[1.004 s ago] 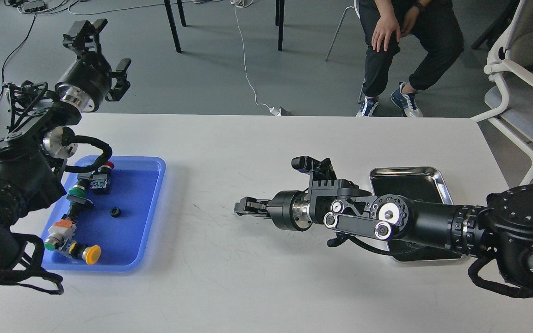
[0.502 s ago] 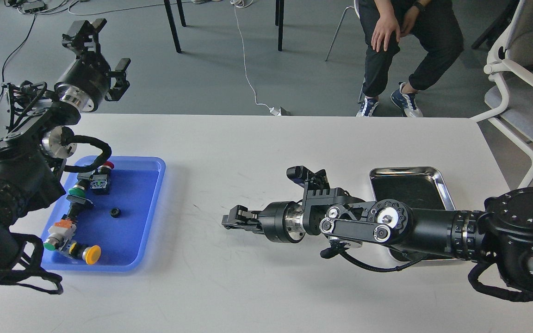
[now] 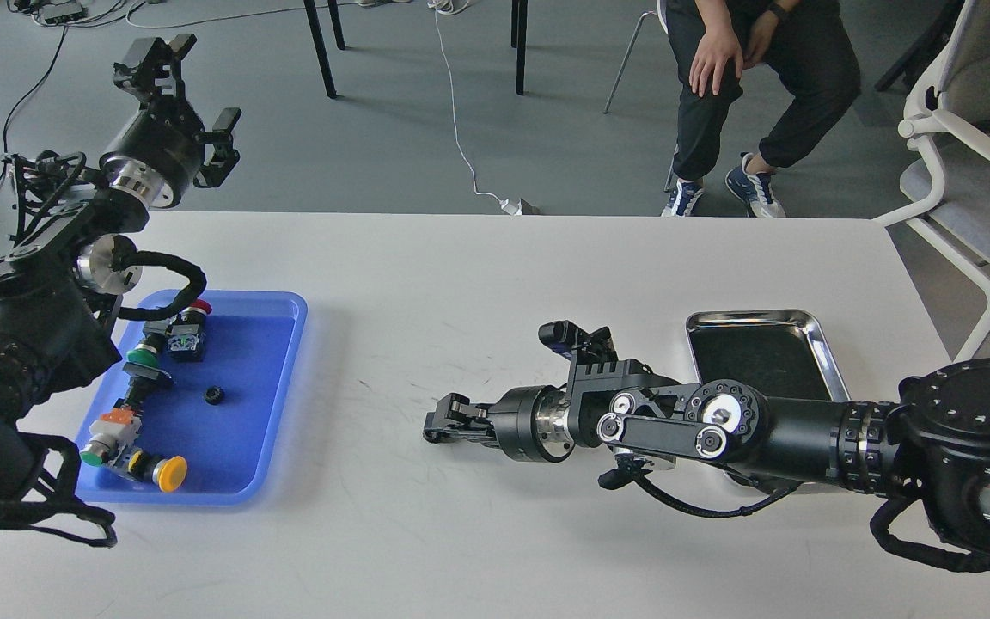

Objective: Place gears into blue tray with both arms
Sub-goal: 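Carry the second black part to the table centre and release it, then retract the right arm and reach the left gripper toward the black part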

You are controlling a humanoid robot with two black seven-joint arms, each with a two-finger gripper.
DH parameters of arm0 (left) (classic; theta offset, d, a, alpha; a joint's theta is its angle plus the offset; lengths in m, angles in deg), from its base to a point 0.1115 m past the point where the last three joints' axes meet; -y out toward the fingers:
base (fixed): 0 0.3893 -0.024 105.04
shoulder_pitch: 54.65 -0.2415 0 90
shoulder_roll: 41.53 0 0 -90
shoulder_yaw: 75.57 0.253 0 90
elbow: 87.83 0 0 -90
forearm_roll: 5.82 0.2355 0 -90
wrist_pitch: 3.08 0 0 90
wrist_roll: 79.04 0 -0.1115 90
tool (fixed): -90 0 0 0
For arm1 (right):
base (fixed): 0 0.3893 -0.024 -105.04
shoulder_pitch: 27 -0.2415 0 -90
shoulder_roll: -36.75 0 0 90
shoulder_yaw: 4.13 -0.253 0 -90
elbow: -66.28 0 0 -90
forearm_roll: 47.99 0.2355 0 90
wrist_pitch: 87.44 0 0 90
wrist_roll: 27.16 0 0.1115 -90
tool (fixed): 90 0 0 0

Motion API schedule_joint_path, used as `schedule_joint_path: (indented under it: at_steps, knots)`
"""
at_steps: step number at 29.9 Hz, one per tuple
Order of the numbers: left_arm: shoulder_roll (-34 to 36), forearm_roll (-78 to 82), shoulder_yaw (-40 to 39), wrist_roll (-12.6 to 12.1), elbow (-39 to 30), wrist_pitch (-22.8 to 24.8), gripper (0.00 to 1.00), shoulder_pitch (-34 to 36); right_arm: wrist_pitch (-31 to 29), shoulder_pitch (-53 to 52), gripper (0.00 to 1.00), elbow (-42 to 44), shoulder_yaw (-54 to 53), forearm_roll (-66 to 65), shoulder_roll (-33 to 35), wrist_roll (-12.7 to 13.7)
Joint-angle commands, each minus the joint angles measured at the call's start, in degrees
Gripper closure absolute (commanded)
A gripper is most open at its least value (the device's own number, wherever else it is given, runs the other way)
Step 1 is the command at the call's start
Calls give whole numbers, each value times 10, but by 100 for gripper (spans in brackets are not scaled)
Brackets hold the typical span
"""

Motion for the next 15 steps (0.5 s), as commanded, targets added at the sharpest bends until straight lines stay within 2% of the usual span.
schedule_joint_path:
  at_steps: [1,5,6,10,15]
  knots:
    - [-1,0,-1,0,-1,0,2,0,0,0,61,0,1,0,0,2]
    - [0,0,0,0,0,0,2,0,0,-12,25,4,0,9,0,2]
    - [0,0,0,0,-1,0,2,0,0,-14,19,4,-2,9,0,2]
    - [1,0,0,0,0,0,2,0,-2,-40,8,2,-31,13,0,0]
    - [4,4,1,-1,0,0,2,0,-32,-70,7,-2,-110,14,0,-5]
